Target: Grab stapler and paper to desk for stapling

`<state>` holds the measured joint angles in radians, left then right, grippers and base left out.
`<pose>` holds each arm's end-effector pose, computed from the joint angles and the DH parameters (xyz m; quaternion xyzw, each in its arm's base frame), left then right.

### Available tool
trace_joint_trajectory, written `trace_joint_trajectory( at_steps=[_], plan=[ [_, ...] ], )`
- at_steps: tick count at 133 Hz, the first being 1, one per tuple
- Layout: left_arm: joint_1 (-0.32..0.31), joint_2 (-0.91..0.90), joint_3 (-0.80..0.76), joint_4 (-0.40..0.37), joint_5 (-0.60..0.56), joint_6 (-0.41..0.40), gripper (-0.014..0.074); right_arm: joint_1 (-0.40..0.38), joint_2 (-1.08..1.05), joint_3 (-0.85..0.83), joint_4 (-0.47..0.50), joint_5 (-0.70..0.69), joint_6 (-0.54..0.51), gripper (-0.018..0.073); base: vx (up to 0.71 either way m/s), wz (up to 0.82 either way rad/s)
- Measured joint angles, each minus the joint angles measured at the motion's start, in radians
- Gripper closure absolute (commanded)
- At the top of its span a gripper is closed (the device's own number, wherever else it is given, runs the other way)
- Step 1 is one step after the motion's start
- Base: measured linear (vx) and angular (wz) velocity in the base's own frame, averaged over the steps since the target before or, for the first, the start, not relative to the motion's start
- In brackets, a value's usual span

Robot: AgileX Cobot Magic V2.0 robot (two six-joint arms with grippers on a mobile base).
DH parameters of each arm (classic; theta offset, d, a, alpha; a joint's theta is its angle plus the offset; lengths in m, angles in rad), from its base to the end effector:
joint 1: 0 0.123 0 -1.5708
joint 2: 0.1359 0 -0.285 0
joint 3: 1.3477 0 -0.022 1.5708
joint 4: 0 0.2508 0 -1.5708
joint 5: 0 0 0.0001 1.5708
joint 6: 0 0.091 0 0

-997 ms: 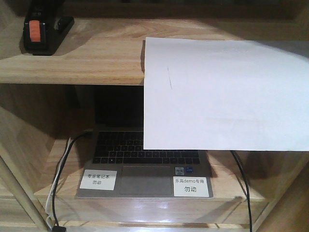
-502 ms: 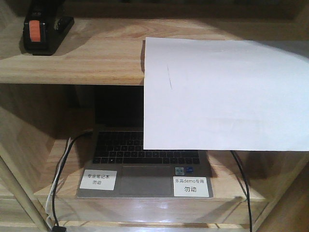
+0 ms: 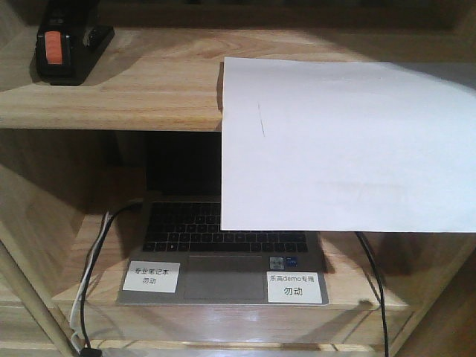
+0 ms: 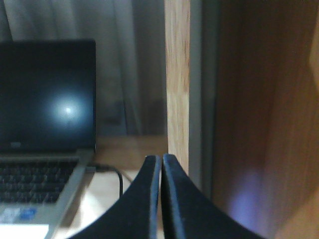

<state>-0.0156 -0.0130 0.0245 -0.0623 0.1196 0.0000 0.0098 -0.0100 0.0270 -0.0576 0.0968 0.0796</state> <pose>0.0565 -0.0016 0.1948 -0.0141 0.7222 -0.0295 0.6909 0.0569 0.0000 0.1958 0.0064 0.7164 0.0092 0.6976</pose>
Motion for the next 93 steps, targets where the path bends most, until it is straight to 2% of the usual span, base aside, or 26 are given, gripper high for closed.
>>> trace_joint_trajectory(
  at_steps=[17, 29, 36, 52, 73, 93],
  plan=[
    [0.0, 0.0, 0.0, 0.0, -0.09, 0.0, 0.0603, 0.0, 0.0, 0.0, 0.0, -0.104, 0.0, 0.0565, 0.0, 0.0],
    [0.0, 0.0, 0.0, 0.0, -0.197, 0.0, 0.0603, 0.0, 0.0, 0.0, 0.0, -0.241, 0.0, 0.0565, 0.0, 0.0],
    [0.0, 0.0, 0.0, 0.0, -0.298, 0.0, 0.0603, 0.0, 0.0, -0.002, 0.0, -0.309, 0.0, 0.0565, 0.0, 0.0],
    [0.0, 0.0, -0.066, -0.001, -0.395, 0.0, 0.0603, 0.0, 0.0, -0.073, 0.0, -0.336, 0.0, 0.0565, 0.0, 0.0],
    [0.0, 0.0, -0.279, -0.001, -0.378, 0.0, 0.0603, 0.0, 0.0, -0.241, 0.0, -0.346, -0.002, 0.0565, 0.0, 0.0],
    [0.0, 0.015, -0.562, -0.001, -0.23, 0.0, 0.0603, 0.0, -0.003, -0.49, 0.0, -0.283, -0.009, 0.0565, 0.0, 0.0]
  ],
)
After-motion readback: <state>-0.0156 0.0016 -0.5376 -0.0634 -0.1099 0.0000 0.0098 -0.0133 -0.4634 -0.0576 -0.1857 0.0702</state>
